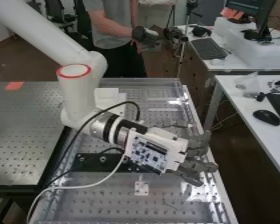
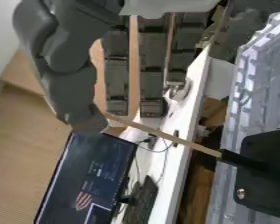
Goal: Grab the chopstick and place it in the clear container
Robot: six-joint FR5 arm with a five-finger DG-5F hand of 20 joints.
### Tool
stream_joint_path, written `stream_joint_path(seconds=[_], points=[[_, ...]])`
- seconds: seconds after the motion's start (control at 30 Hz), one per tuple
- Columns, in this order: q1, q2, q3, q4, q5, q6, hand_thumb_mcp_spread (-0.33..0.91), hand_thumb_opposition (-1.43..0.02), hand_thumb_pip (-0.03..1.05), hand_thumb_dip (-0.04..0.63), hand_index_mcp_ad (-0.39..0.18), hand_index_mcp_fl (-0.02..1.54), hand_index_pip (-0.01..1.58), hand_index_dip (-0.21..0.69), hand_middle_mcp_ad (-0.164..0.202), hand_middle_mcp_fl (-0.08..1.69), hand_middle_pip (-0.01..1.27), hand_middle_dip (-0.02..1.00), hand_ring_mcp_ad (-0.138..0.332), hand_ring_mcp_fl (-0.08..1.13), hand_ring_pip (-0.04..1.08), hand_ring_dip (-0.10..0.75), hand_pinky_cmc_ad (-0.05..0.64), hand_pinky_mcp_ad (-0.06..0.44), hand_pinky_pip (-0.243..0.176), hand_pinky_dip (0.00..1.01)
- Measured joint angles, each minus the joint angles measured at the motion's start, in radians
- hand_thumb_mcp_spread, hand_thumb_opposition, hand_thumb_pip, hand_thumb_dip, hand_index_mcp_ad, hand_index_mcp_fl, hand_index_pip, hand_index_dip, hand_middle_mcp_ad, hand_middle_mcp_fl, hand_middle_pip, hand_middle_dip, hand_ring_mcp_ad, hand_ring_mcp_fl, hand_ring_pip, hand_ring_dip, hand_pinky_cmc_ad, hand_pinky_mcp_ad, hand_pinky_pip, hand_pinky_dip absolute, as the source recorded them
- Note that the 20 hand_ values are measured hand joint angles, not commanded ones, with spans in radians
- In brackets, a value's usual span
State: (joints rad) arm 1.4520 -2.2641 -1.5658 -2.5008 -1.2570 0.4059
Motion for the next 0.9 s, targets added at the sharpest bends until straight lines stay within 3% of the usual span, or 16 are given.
stream_joint_path(seconds=[0.23, 0.33, 0.83, 0.9], points=[[-0.006, -0.009, 0.018, -0.015, 0.007, -0.014, 0.53, -0.79, 0.57, 0.318, -0.094, 0.52, 0.8, 0.145, 0.061, 0.71, 0.34, 0.67, 0.054, 0.26, 0.1, 0.377, 0.3, 0.213, -0.106, 0.14], [-0.01, -0.01, 0.022, -0.019, 0.006, -0.018, 0.55, -0.8, 0.58, 0.318, -0.103, 0.54, 0.8, 0.141, 0.061, 0.75, 0.36, 0.67, 0.026, 0.26, 0.1, 0.377, 0.309, 0.215, -0.106, 0.14], [-0.017, -0.008, 0.023, -0.019, 0.003, -0.039, 0.57, -0.82, 0.51, 0.319, -0.126, 0.6, 0.73, 0.159, 0.061, 0.8, 0.39, 0.68, 0.009, 0.34, 0.1, 0.419, 0.346, 0.213, -0.11, 0.13], [-0.017, -0.008, 0.023, -0.017, 0.0, -0.031, 0.57, -0.81, 0.51, 0.316, -0.131, 0.61, 0.72, 0.159, 0.061, 0.82, 0.39, 0.68, 0.009, 0.34, 0.1, 0.419, 0.367, 0.213, -0.094, 0.14]])
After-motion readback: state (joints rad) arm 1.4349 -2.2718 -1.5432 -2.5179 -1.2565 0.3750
